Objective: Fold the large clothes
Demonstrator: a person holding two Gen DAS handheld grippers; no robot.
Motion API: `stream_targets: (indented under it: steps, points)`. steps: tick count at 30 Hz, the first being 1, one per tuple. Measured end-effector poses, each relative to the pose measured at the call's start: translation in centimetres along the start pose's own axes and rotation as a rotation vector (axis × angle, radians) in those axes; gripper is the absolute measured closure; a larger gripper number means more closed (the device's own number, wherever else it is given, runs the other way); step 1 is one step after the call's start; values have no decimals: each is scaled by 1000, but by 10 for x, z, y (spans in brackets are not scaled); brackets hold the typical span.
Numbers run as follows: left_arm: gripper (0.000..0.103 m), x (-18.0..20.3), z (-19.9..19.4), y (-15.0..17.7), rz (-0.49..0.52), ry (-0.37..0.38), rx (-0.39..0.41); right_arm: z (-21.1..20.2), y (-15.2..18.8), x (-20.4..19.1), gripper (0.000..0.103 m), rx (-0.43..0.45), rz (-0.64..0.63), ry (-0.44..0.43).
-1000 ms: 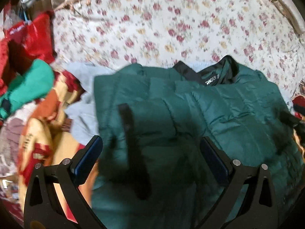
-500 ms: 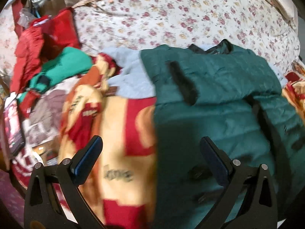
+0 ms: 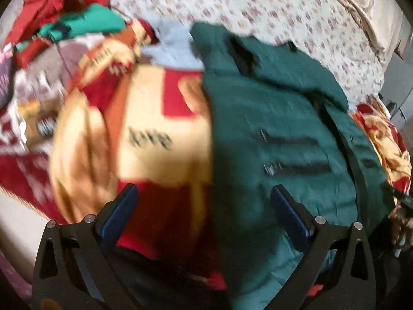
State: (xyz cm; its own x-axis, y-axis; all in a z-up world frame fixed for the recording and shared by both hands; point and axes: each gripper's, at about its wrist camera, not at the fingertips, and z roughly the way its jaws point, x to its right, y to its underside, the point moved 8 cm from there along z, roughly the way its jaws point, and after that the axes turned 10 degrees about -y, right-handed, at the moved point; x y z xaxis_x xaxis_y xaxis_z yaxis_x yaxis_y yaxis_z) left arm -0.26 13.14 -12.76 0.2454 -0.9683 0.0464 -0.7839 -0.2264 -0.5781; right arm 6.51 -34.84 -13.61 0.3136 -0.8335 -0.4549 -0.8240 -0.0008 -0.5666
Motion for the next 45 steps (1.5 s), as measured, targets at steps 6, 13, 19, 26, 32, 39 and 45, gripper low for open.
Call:
stream_targets:
  steps: [6,13,19,26,32,39,45]
  points:
    - [2,40,12,33,59,54,-49,-8,1,-23,0,27,-46,-163]
    - [37,48,2,39,78,100,-15,-4,1,-5,8,33,54,-131]
    - [59,41,0,44,27,153,-38,-14,20,-16,11,-21,10,92]
    - [61,41,1,45,1,203,-51,-31,22,-43,11,52,-51,-66]
    - [80,42,-7,44,23,168,-11,-20,22,-52,15,40,-62,-109]
    - [93,20,-48,21,-52,218,104,-32,15,-57,74,102,-60,-214]
    - [87,7,-29,23,-68,222,38,-10,23,-64,72,9,-73,-228]
